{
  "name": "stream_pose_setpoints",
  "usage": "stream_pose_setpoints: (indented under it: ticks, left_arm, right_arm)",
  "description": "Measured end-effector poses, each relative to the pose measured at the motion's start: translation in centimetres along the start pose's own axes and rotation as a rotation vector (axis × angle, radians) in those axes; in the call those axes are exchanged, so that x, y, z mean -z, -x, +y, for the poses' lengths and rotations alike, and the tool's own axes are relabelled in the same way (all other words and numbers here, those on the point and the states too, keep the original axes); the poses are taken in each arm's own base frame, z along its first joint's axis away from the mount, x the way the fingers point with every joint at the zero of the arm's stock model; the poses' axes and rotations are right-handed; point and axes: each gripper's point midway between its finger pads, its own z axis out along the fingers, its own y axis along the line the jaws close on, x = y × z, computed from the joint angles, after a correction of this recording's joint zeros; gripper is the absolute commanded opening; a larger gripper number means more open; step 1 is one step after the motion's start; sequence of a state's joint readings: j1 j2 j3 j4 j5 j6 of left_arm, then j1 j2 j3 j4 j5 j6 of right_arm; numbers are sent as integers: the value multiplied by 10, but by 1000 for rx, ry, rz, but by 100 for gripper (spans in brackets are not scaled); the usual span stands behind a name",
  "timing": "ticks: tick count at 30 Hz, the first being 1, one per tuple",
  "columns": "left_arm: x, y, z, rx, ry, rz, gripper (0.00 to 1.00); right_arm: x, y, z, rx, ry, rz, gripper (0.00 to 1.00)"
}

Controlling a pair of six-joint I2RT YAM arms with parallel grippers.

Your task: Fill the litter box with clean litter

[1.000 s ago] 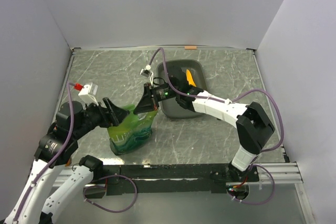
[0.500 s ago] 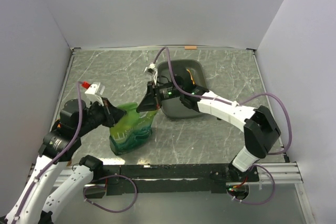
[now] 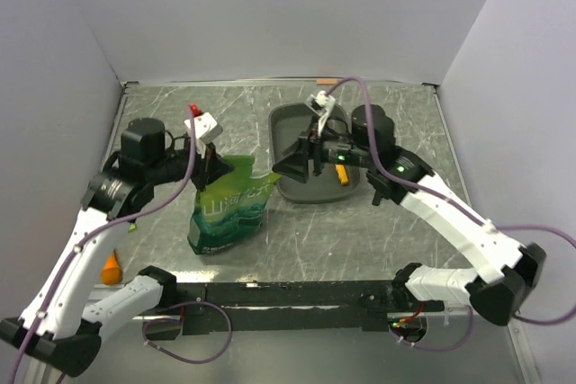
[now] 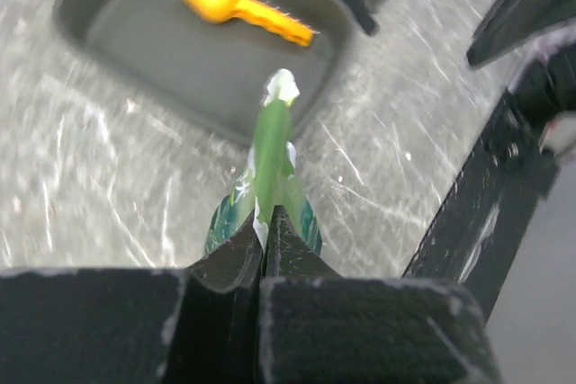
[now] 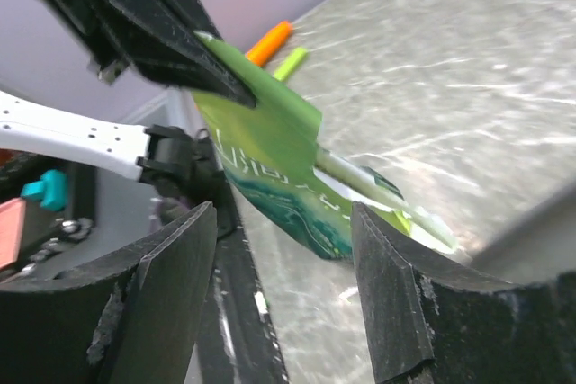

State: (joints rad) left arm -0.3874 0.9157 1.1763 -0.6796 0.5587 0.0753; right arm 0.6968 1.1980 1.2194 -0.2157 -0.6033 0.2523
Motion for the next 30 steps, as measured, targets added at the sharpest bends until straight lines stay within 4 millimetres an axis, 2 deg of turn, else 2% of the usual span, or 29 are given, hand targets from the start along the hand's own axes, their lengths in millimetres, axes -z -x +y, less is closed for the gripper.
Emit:
stream_pose_setpoints:
  ticks: [3,9,14,19,24,30]
  left_arm:
    - [-5,7,-2,-79,-119,29,1]
    - [-11,17,17,-142,-330,13,1]
    - [-19,19,27,-172,-468,-30,1]
    - [-25,19,30,-232,-524,-64,1]
    - [-25,20,28,-261,-542,-88,1]
    - [-28,18,28,-254,-561,-120,1]
  right_arm:
    - [18,3,4,30,-42,-10,70]
    - [38,0,9,41,-78,-12,70]
    - [45,-11,1,40,-133,16,70]
    - [47,-23,-21,63,-232,44,72]
    - [32,-29,-42,136,-262,86,73]
    - [-4,-49,-77,300,-230,195,72]
